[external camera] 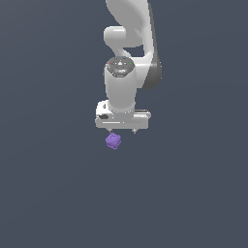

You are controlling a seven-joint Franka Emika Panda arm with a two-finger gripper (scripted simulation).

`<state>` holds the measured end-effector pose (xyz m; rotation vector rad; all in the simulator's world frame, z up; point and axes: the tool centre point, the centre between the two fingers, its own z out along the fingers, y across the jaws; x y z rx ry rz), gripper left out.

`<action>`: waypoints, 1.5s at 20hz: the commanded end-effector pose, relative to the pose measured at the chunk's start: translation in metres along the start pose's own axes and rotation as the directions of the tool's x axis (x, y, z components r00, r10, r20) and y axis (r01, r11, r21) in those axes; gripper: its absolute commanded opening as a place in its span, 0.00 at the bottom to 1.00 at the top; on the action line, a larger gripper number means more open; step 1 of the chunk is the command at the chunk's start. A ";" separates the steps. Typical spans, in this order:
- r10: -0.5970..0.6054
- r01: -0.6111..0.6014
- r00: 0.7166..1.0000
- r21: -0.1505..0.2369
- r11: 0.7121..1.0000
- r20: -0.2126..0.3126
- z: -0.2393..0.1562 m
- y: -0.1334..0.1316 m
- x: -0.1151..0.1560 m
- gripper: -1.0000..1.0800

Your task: Pick up the object and move it to a goal position.

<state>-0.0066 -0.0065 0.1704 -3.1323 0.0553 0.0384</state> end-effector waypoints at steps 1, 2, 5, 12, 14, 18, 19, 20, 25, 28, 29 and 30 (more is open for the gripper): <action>0.000 0.000 1.000 0.000 1.000 0.000 0.000 0.000 0.000 0.96; 0.000 0.000 1.000 0.000 1.000 -0.001 0.000 0.000 0.000 0.96; -0.002 0.002 1.000 0.006 1.000 -0.007 -0.007 -0.004 0.002 0.96; -0.010 0.011 1.000 0.017 1.000 -0.020 -0.021 -0.013 0.007 0.96; -0.004 0.004 1.000 0.017 1.000 -0.019 -0.019 -0.012 0.006 0.96; 0.032 -0.031 0.999 0.018 0.999 -0.019 -0.011 -0.007 0.004 0.96; 0.045 -0.045 0.999 0.018 0.999 -0.019 -0.007 -0.005 0.004 0.96; 0.061 -0.061 0.998 0.018 0.998 -0.019 -0.003 -0.003 0.003 0.96; 0.166 -0.166 0.986 0.016 0.986 -0.019 0.021 0.011 -0.004 0.96; 0.248 -0.248 0.968 0.013 0.969 -0.019 0.040 0.023 -0.010 0.96; 0.274 -0.274 0.962 0.012 0.962 -0.020 0.046 0.026 -0.013 0.96; 0.297 -0.297 0.955 0.011 0.955 -0.020 0.052 0.030 -0.015 0.96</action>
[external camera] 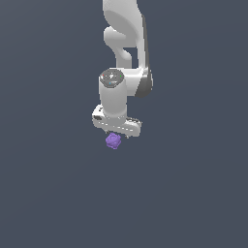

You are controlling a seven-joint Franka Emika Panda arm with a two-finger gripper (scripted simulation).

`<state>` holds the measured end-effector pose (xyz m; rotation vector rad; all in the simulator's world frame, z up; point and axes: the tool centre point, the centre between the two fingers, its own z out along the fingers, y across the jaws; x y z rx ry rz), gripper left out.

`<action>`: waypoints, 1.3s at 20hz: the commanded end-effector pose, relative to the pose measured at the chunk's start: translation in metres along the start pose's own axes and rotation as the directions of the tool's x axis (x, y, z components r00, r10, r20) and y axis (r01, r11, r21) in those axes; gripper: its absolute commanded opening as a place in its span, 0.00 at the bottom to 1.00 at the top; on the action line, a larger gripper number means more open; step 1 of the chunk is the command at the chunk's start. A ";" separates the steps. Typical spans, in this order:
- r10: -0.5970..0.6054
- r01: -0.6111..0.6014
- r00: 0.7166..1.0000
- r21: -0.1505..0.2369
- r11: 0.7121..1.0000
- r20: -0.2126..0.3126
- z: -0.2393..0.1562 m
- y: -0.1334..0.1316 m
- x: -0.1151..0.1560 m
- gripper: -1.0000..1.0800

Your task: Pick up the object and move it to a goal position.

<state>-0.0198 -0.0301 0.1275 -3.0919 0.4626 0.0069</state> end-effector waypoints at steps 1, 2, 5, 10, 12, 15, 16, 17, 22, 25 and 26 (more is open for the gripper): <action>0.062 -0.062 0.998 -0.004 0.998 -0.003 0.013 0.010 -0.003 0.96; 0.083 -0.083 0.997 -0.005 0.997 -0.003 0.018 0.013 -0.004 0.96; 0.132 -0.132 0.991 -0.009 0.991 -0.006 0.028 0.022 -0.008 0.96; 0.176 -0.176 0.984 -0.013 0.984 -0.009 0.037 0.029 -0.011 0.96; 0.180 -0.180 0.984 -0.013 0.984 -0.009 0.038 0.030 -0.011 0.96; 0.174 -0.174 0.985 -0.013 0.985 -0.008 0.038 0.029 -0.011 0.96; 0.174 -0.174 0.985 -0.013 0.985 -0.008 0.040 0.029 -0.011 0.96; 0.175 -0.175 0.985 -0.013 0.985 -0.008 0.042 0.029 -0.011 0.96; 0.177 -0.177 0.984 -0.013 0.984 -0.009 0.064 0.030 -0.012 0.96; 0.179 -0.179 0.984 -0.013 0.984 -0.009 0.078 0.031 -0.012 0.96; 0.179 -0.179 0.984 -0.013 0.984 -0.009 0.081 0.031 -0.012 0.96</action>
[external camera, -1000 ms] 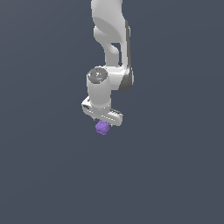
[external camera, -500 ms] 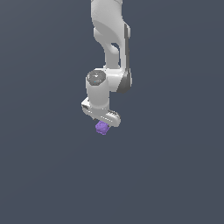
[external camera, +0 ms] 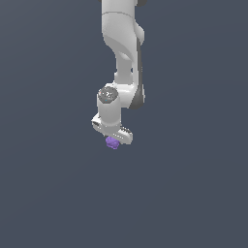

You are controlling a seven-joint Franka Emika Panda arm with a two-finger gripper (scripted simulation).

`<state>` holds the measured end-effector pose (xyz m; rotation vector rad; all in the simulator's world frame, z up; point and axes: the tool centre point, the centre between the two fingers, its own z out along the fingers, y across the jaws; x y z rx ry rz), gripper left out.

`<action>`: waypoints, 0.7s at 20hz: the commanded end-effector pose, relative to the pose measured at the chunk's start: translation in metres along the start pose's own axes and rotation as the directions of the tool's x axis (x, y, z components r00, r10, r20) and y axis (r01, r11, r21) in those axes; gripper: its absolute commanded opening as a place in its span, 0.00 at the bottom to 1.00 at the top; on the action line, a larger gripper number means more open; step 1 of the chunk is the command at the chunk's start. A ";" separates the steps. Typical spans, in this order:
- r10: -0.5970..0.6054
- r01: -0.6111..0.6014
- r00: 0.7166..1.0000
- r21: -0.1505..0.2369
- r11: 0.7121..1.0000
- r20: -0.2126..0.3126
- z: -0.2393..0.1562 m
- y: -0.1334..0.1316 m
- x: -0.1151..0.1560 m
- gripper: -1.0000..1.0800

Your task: Pick up the object and move it to a goal position.

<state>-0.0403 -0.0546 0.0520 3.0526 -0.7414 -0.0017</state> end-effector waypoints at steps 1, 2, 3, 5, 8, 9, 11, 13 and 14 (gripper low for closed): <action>0.001 -0.001 1.000 0.000 1.000 -0.001 0.009 0.000 0.000 0.96; 0.001 -0.001 1.000 0.000 1.000 -0.001 0.010 0.000 0.000 0.96; 0.001 -0.001 1.000 0.000 1.000 -0.001 0.012 0.000 0.001 0.96; 0.001 -0.001 1.000 0.000 1.000 -0.001 0.013 0.000 0.001 0.96; 0.001 -0.001 1.000 0.000 1.000 -0.001 0.013 0.000 0.001 0.00; 0.001 -0.001 1.000 0.000 1.000 -0.001 0.013 0.000 0.001 0.00; 0.001 -0.001 1.000 0.000 1.000 -0.001 0.013 0.000 0.001 0.00; 0.001 -0.001 1.000 0.000 1.000 -0.001 0.013 0.000 0.001 0.00; 0.001 -0.001 1.000 0.000 1.000 -0.001 0.013 0.000 0.001 0.00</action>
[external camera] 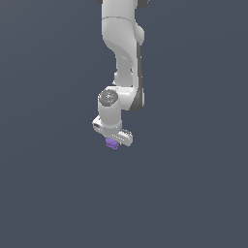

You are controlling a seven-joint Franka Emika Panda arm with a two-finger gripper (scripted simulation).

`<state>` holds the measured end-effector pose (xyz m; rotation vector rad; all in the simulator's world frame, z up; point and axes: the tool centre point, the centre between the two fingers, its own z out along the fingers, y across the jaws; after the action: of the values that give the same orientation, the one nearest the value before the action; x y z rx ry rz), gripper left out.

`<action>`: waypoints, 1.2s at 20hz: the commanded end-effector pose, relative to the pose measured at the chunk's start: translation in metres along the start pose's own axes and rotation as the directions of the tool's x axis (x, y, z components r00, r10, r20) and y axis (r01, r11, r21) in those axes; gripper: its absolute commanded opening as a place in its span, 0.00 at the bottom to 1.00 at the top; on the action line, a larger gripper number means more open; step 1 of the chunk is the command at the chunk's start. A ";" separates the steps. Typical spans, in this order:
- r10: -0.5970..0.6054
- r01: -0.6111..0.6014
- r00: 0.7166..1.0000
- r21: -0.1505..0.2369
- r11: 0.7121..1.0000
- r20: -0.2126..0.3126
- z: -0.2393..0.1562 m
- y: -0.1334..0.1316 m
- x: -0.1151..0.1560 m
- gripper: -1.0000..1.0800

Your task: Pick up the object and move it to a goal position.

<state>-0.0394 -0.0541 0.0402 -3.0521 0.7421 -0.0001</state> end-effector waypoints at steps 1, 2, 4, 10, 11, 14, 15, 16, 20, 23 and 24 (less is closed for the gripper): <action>0.001 -0.001 1.000 -0.001 1.000 0.000 0.001 0.001 0.000 0.00; 0.000 0.000 1.000 0.000 1.000 0.000 0.000 0.000 0.000 0.00; 0.001 -0.001 1.000 0.000 1.000 -0.002 -0.001 -0.001 0.000 0.00; 0.024 -0.023 0.999 0.004 1.000 -0.032 -0.012 -0.008 0.005 0.00; 0.030 -0.029 0.999 0.005 1.000 -0.040 -0.016 -0.010 0.006 0.00; 0.052 -0.051 0.996 0.009 0.999 -0.070 -0.027 -0.017 0.011 0.00; 0.060 -0.059 0.995 0.010 0.998 -0.081 -0.032 -0.020 0.012 0.00; 0.069 -0.068 0.993 0.012 0.998 -0.093 -0.037 -0.022 0.014 0.00; 0.109 -0.107 0.983 0.022 0.994 -0.147 -0.059 -0.035 0.021 0.00; 0.143 -0.139 0.971 0.032 0.990 -0.192 -0.078 -0.045 0.027 0.00; 0.154 -0.150 0.966 0.035 0.988 -0.206 -0.085 -0.048 0.029 0.00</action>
<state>0.0035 -0.0281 0.1149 -3.0084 0.9533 -0.2929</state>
